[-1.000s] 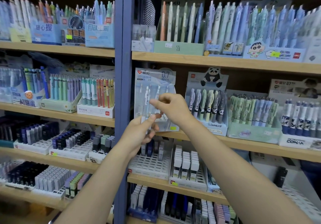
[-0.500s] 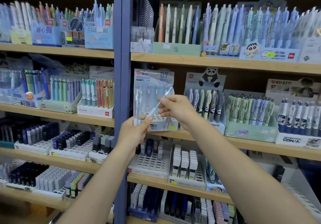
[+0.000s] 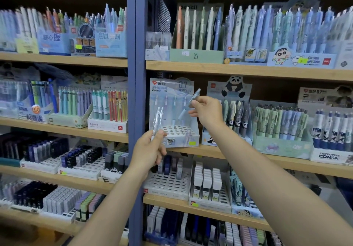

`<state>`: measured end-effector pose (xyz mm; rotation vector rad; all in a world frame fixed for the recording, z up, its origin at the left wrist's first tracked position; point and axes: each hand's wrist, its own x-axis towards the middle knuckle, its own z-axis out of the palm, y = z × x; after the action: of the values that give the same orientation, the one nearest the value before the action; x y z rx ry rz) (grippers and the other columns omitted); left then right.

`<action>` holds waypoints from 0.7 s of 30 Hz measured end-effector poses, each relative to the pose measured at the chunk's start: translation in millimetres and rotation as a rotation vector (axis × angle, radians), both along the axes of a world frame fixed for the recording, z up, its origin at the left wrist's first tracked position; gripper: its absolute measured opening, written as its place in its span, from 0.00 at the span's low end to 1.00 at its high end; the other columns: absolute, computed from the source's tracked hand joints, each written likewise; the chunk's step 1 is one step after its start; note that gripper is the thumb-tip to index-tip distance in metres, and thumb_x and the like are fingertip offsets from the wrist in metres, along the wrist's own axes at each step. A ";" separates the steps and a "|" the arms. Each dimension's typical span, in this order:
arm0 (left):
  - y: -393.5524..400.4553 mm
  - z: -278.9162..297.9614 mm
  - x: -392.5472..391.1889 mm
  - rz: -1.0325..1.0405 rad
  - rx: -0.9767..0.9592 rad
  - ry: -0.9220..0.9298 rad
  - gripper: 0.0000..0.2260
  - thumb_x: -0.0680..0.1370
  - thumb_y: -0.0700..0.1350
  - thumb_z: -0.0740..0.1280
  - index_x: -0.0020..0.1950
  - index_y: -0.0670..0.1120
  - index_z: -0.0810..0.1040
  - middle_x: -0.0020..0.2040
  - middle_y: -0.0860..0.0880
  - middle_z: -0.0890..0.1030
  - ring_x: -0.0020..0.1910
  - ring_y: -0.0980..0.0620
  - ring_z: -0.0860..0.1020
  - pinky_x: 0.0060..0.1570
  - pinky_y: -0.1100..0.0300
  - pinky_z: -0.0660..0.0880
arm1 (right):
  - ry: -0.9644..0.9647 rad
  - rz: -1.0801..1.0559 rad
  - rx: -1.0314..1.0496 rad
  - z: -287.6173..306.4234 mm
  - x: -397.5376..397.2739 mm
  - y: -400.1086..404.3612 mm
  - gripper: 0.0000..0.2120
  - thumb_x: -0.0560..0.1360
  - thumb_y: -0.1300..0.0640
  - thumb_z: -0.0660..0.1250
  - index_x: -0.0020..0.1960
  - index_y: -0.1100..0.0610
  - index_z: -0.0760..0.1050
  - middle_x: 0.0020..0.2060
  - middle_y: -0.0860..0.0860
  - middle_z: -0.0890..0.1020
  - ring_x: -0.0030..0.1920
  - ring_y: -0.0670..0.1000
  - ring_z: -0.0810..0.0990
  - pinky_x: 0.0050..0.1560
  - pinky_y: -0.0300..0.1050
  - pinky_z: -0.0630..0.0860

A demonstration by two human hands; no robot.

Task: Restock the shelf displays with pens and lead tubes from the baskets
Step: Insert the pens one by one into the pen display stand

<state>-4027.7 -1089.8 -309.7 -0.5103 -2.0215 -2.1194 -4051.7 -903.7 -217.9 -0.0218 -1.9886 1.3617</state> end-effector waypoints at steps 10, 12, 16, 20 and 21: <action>-1.1 -6.5 -7.0 0.006 -0.020 0.012 0.12 0.84 0.54 0.59 0.55 0.52 0.80 0.29 0.49 0.78 0.22 0.53 0.69 0.22 0.66 0.65 | -0.118 -0.051 0.180 -3.4 -20.5 -6.2 0.05 0.81 0.60 0.66 0.48 0.56 0.80 0.47 0.54 0.84 0.34 0.46 0.83 0.46 0.46 0.84; -1.9 -6.7 -7.4 0.001 -0.029 0.017 0.12 0.84 0.55 0.59 0.55 0.52 0.80 0.29 0.49 0.78 0.22 0.52 0.69 0.23 0.66 0.66 | -0.110 -0.069 0.180 -5.5 -24.7 -7.3 0.06 0.80 0.59 0.67 0.45 0.56 0.79 0.46 0.54 0.84 0.33 0.46 0.83 0.44 0.45 0.84; -4.0 -5.2 -8.2 -0.004 -0.041 0.016 0.12 0.84 0.54 0.59 0.54 0.51 0.80 0.30 0.47 0.79 0.22 0.52 0.69 0.23 0.66 0.66 | -0.081 -0.119 0.196 -7.0 -31.9 -14.7 0.08 0.80 0.58 0.68 0.43 0.61 0.80 0.39 0.56 0.84 0.34 0.50 0.84 0.40 0.46 0.84; -5.0 -5.5 -9.1 -0.007 -0.057 0.016 0.12 0.84 0.54 0.59 0.54 0.51 0.80 0.31 0.48 0.79 0.22 0.53 0.69 0.23 0.67 0.67 | -0.123 -0.154 0.283 -10.9 -41.2 -21.6 0.12 0.78 0.60 0.69 0.41 0.68 0.80 0.37 0.62 0.84 0.38 0.61 0.85 0.43 0.60 0.83; -5.0 -5.7 -9.6 -0.008 -0.055 0.014 0.12 0.84 0.54 0.59 0.54 0.51 0.80 0.31 0.48 0.79 0.22 0.53 0.69 0.23 0.67 0.67 | -0.135 -0.151 0.293 -12.1 -43.0 -22.4 0.12 0.78 0.61 0.69 0.40 0.68 0.79 0.37 0.63 0.84 0.38 0.62 0.85 0.42 0.61 0.83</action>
<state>-4037.4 -1094.8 -315.4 -0.5408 -2.0779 -2.0641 -4094.7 -926.1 -230.1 -0.1293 -2.2340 0.9869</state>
